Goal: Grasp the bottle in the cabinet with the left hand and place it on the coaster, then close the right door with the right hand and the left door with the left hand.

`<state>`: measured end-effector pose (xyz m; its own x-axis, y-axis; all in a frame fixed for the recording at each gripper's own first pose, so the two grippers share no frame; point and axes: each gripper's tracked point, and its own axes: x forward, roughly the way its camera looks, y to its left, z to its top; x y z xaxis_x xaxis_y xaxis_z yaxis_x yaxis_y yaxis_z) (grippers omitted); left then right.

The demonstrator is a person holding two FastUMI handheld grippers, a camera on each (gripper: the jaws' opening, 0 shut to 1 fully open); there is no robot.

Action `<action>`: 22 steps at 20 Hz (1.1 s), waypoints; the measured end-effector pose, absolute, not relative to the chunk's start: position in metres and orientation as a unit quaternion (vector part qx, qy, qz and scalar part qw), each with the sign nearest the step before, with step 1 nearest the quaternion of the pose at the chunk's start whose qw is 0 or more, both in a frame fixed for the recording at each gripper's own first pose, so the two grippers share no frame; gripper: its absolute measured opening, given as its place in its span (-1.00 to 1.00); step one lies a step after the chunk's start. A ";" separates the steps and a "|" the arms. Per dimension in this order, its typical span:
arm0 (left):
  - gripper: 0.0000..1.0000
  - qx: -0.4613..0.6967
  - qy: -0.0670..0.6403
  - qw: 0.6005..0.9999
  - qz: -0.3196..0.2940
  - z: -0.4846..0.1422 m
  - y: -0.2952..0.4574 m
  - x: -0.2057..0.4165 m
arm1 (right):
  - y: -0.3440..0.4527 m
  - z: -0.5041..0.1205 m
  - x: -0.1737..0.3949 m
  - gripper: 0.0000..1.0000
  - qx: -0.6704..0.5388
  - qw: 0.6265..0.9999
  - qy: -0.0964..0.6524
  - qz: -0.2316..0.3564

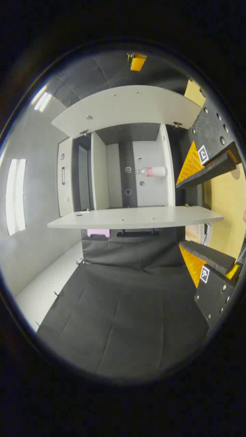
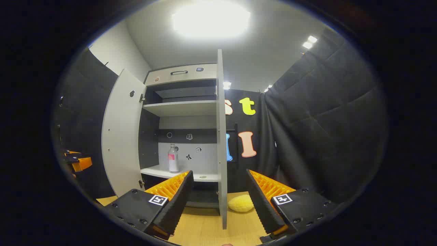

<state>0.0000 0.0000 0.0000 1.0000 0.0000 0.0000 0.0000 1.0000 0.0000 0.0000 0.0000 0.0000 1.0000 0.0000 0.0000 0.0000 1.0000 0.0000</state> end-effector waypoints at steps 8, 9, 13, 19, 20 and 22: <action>0.96 -0.001 0.006 1.000 0.002 -0.009 -0.002 0.004 | -0.001 -0.005 0.004 0.92 -0.001 1.000 0.006 -0.005; 0.96 0.000 0.006 1.000 0.003 -0.008 -0.001 0.004 | 0.000 -0.006 0.005 0.83 -0.001 1.000 0.007 -0.004; 0.96 -0.003 0.005 1.000 0.007 -0.007 0.000 0.005 | -0.001 -0.007 0.007 0.91 -0.002 1.000 0.008 -0.002; 0.96 -0.005 0.002 1.000 0.002 -0.003 -0.018 0.010 | -0.010 -0.011 0.009 0.92 -0.010 1.000 0.007 0.003; 0.96 -0.008 0.002 1.000 0.000 -0.003 -0.025 0.011 | -0.013 -0.012 0.010 0.92 -0.013 1.000 0.008 0.004; 0.81 -0.015 0.001 1.000 -0.004 0.000 -0.039 0.015 | -0.020 -0.014 0.009 0.84 -0.016 1.000 0.009 0.009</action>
